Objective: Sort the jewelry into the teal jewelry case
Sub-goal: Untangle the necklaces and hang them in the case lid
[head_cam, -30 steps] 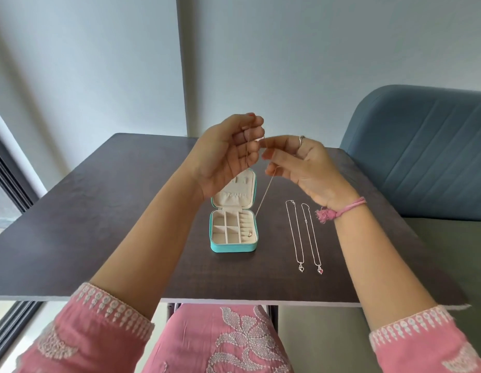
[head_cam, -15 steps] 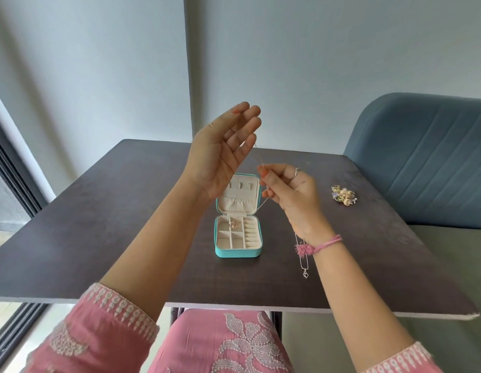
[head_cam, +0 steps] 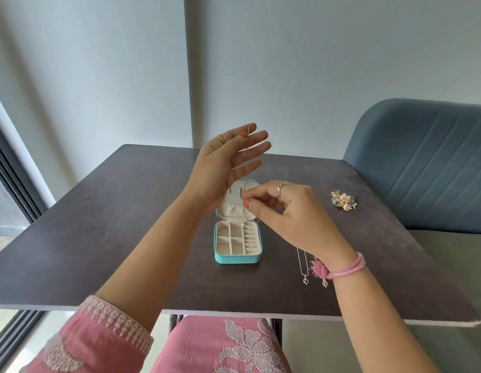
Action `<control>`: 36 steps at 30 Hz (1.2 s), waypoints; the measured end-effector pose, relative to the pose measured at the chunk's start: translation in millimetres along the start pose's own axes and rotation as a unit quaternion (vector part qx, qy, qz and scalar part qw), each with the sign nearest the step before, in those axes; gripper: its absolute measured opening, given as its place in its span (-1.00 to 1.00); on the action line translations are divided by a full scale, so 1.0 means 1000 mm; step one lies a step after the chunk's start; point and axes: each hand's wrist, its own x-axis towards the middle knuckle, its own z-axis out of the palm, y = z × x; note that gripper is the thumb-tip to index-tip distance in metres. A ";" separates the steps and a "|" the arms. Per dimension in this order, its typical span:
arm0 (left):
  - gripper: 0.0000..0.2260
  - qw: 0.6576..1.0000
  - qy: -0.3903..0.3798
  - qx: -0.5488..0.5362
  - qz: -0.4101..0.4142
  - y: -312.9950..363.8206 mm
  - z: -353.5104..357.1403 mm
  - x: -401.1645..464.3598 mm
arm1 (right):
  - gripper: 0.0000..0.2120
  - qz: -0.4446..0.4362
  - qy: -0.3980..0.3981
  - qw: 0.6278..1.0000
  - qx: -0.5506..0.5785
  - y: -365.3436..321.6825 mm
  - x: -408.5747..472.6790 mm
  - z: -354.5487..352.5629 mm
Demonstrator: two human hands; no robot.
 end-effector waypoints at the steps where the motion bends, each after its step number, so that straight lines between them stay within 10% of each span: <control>1: -0.76 1.000 -0.010 0.007 -0.004 0.000 -0.001 -0.001 | -0.87 0.000 -0.006 1.000 0.008 -0.005 0.001 -0.003; 13: -0.76 0.988 -0.119 0.095 -0.026 0.002 -0.008 -0.010 | -0.93 0.081 0.046 0.980 0.173 -0.023 0.039 -0.034; 36: -0.73 0.988 -0.066 -0.114 -0.074 0.011 -0.009 -0.005 | -0.92 0.132 0.080 0.948 0.279 0.011 0.007 0.021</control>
